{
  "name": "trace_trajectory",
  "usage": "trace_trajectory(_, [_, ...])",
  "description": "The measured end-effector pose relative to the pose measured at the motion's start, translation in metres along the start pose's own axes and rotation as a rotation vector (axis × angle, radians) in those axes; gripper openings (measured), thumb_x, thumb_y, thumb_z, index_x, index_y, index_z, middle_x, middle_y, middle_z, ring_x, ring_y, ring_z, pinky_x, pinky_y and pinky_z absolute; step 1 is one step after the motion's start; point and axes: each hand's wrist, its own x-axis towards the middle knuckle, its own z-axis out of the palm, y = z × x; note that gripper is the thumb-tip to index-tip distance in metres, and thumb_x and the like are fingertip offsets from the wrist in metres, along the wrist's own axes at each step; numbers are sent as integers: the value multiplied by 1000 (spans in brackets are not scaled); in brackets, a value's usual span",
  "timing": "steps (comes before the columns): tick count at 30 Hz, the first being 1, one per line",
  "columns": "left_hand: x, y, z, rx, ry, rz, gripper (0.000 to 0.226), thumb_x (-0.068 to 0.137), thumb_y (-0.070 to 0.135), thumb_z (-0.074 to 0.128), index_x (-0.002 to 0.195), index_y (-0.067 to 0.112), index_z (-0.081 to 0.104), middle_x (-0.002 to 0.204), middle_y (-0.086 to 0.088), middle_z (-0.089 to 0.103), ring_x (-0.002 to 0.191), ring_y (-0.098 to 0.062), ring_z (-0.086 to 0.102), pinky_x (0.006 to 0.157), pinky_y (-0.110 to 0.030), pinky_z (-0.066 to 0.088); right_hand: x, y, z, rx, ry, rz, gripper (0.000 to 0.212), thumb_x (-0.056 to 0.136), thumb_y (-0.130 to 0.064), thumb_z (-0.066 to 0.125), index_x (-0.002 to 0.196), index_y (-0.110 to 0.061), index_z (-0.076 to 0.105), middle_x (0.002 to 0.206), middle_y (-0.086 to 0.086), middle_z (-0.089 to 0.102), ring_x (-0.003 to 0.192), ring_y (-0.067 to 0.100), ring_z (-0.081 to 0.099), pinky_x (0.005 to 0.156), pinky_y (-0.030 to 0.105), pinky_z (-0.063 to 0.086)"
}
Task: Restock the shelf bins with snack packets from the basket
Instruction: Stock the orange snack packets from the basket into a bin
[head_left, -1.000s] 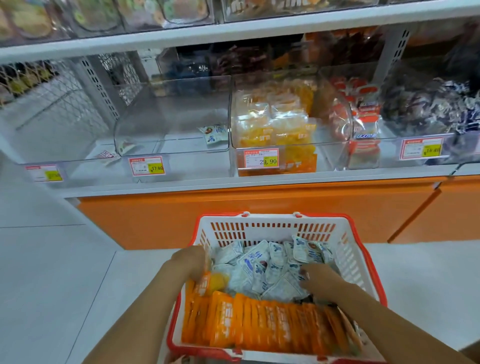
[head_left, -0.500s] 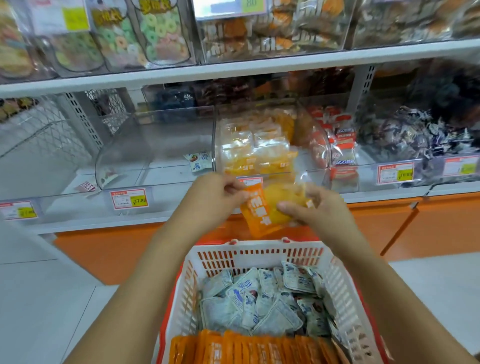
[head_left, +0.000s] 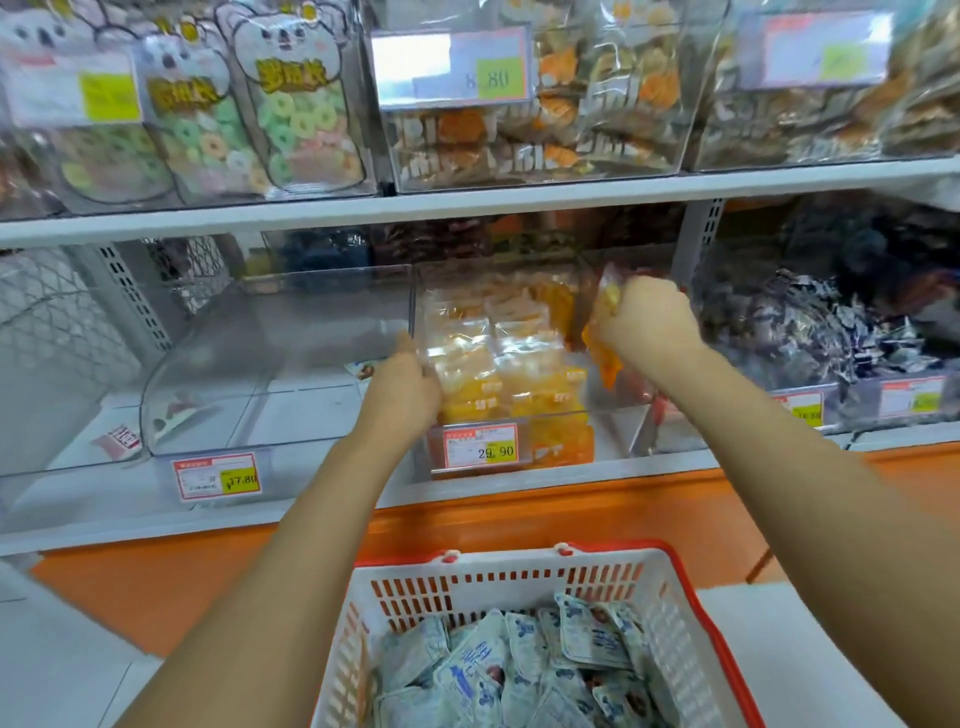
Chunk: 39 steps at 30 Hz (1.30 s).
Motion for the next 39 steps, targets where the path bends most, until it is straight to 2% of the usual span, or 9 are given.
trace_trajectory(3, [6, -14, 1, -106, -16, 68, 48, 103, 25, 34, 149, 27, 23, 111, 1, 62, 71, -1, 53, 54, -13, 40, 31, -9, 22, -94, -72, 6, 29, 91, -13, 51, 111, 6, 62, 116, 26, 61, 109, 41, 59, 89, 41, 49])
trace_trajectory(7, [7, -30, 0, -249, -25, 104, 49, 102, 34, 35, 149, 39, 22, 138, 5, 52, 116, -14, 54, 89, -24, 45, 67, -20, 47, -209, -202, -55, 35, 96, -13, 43, 125, -1, 56, 132, 20, 54, 122, 35, 52, 98, 38, 43])
trace_trajectory(9, [10, -35, 2, -265, -20, 91, 50, 101, 33, 36, 148, 42, 21, 138, 2, 53, 119, -21, 55, 94, -34, 45, 81, -27, 54, -204, -303, -35, 43, 101, -23, 37, 138, -2, 44, 144, 20, 42, 131, 34, 42, 105, 39, 36])
trace_trajectory(13, [13, -42, 5, -286, -30, 98, 50, 101, 36, 36, 148, 43, 19, 139, 9, 50, 120, -11, 51, 96, -27, 42, 102, -25, 59, -216, -393, -226, 45, 100, -34, 44, 140, -14, 43, 144, 17, 43, 127, 32, 45, 100, 32, 36])
trace_trajectory(17, [14, -42, 7, -308, -13, 95, 51, 102, 32, 37, 148, 43, 19, 122, 22, 45, 109, 0, 45, 89, -21, 37, 127, -12, 65, -440, -444, -315, 41, 83, -20, 70, 120, -6, 60, 119, 15, 62, 106, 31, 60, 81, 29, 47])
trace_trajectory(20, [13, -43, 9, -281, 5, 103, 50, 102, 35, 36, 148, 44, 19, 119, 19, 49, 105, -2, 48, 86, -22, 40, 132, -15, 72, -396, -375, -299, 23, 91, -8, 57, 111, 1, 62, 114, 19, 63, 104, 34, 61, 79, 31, 46])
trace_trajectory(24, [14, -44, 10, -289, 6, 103, 51, 101, 33, 37, 148, 44, 19, 119, 22, 47, 105, 2, 47, 82, -16, 38, 130, -18, 85, -326, -257, -275, 32, 98, -3, 33, 119, 7, 56, 125, 26, 55, 118, 38, 52, 95, 37, 40])
trace_trajectory(28, [12, -41, 9, -299, 23, 100, 51, 101, 30, 38, 148, 42, 20, 119, 26, 41, 107, 5, 42, 87, -17, 34, 125, -12, 86, -315, -233, -304, 25, 98, -4, 35, 104, 0, 59, 117, 23, 59, 109, 35, 56, 85, 33, 41])
trace_trajectory(39, [9, -38, 8, -288, 27, 92, 52, 101, 28, 38, 149, 40, 19, 116, 26, 42, 83, 16, 45, 67, -1, 33, 116, -2, 105, -261, -212, -310, 35, 94, -23, 48, 124, -5, 52, 126, 20, 54, 113, 34, 52, 94, 35, 43])
